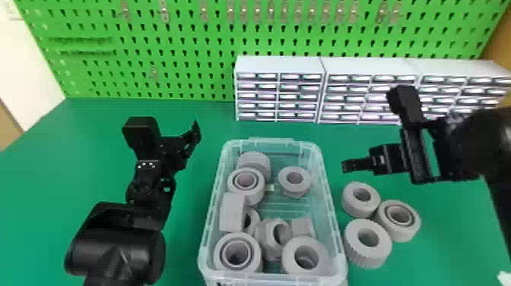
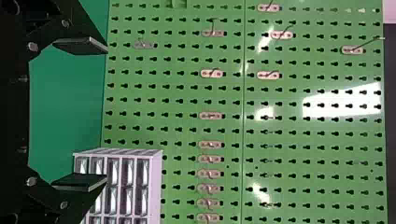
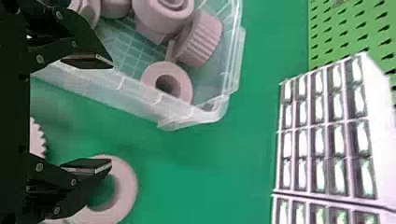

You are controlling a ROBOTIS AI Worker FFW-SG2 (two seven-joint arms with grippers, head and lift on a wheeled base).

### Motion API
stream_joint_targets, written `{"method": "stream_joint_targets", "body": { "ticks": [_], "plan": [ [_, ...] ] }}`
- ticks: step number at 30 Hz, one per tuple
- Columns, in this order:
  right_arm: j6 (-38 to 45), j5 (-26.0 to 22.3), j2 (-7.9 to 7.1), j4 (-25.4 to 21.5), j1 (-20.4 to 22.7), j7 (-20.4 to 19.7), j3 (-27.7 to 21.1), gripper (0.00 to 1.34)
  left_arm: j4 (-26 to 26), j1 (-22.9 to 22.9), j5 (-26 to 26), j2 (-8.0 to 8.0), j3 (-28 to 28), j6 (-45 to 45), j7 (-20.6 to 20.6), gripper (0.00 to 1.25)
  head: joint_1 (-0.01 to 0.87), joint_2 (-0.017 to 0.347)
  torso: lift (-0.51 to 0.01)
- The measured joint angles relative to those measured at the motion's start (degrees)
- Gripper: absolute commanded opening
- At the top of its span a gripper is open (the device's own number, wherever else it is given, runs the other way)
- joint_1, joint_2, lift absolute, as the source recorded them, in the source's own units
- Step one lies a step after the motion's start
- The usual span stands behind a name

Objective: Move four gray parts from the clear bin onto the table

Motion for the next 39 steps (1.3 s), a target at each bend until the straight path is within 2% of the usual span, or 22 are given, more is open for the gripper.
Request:
{"method": "stream_joint_targets", "body": {
  "ticks": [13,39],
  "plan": [
    [-0.95,-0.92,1.26,-0.8,-4.09,0.0,4.79,0.83,0.0,0.0,0.05,0.0,0.27,0.03,0.0,0.95,0.693,0.072,-0.052],
    [-8.94,-4.8,4.56,7.22,-12.64,0.0,18.03,0.83,-0.07,0.2,-0.49,0.09,0.8,0.0,-0.45,0.95,0.693,0.072,-0.052]
  ]
}}
